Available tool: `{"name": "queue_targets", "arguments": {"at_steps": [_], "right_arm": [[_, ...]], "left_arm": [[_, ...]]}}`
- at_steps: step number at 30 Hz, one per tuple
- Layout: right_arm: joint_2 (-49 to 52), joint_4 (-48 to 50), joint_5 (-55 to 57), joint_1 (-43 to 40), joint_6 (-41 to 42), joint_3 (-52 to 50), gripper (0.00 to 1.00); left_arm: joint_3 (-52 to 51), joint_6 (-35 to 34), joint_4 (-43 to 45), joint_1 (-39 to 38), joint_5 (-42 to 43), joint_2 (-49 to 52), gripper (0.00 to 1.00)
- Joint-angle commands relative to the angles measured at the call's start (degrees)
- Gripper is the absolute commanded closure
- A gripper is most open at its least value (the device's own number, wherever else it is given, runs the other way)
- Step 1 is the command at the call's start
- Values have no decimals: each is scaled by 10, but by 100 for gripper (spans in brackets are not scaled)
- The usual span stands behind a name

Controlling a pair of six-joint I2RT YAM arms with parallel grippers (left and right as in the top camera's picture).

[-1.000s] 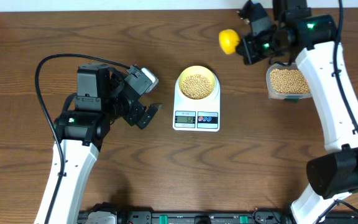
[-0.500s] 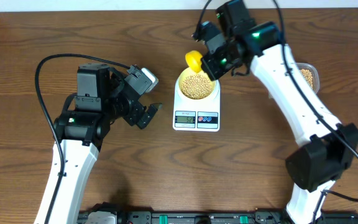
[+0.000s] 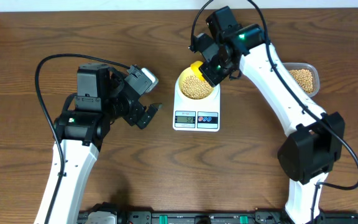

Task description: Scoop item into bowl and weigh 50g on scale

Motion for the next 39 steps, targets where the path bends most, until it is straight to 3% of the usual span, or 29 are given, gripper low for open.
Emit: {"name": "queue_targets", "arguments": {"at_steps": [1,39], "right_arm": [[5,0,12,5,-11,-4,99],[35,3,10,6,-50,-18,99]], "left_arm": [[-7,-7,2,3,-4,-3,3],[-7,-7,2,3,-4,-3,3]]}}
